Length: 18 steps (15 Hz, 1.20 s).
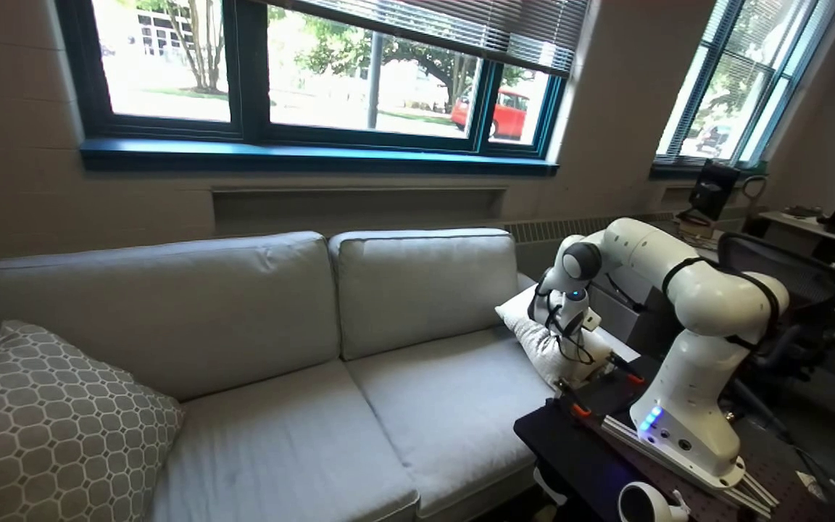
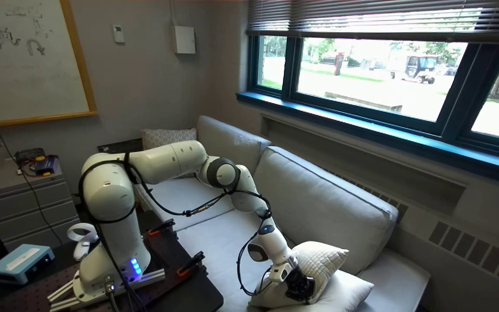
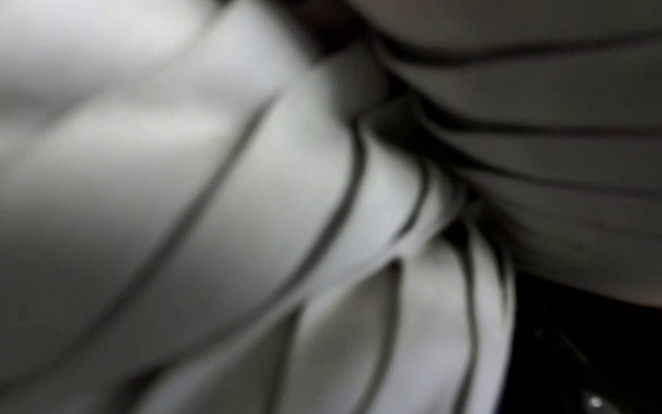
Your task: Arrange the cushions, one in front of the other, against the armrest
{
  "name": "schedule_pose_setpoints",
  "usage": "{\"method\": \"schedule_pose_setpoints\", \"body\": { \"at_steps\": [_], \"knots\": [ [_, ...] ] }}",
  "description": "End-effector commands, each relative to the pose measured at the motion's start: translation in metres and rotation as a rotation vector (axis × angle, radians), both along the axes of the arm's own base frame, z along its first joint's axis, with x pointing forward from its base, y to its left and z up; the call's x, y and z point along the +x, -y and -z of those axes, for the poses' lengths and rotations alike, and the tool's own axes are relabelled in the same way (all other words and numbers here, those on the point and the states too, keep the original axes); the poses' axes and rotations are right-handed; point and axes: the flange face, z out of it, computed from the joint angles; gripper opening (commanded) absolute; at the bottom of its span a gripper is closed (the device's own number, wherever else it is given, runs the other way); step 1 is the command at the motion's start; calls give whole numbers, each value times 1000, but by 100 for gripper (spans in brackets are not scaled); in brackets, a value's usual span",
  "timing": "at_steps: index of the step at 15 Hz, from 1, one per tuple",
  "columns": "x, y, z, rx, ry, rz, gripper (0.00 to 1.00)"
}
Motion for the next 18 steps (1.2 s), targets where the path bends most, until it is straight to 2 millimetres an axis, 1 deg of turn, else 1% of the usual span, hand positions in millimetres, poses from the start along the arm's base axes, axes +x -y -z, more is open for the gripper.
{"method": "schedule_pose_setpoints", "body": {
  "at_steps": [1,2,3,4,5,6,9,10,12,15,18],
  "knots": [
    [-45,41,-7,-74,-1,117,2],
    [-41,50,-15,-80,9,129,2],
    [-46,55,-13,-78,11,145,9],
    [-57,58,-8,-82,13,161,15],
    [-58,69,-23,-93,14,180,34],
    [-64,76,-26,-93,14,196,34],
    [-94,111,-40,-129,25,275,55],
    [-102,121,-45,-140,29,295,63],
    [-111,136,-50,-149,43,322,78],
    [-113,146,-57,-164,66,342,100],
    [-107,148,-66,-181,87,345,100]
  ]
}}
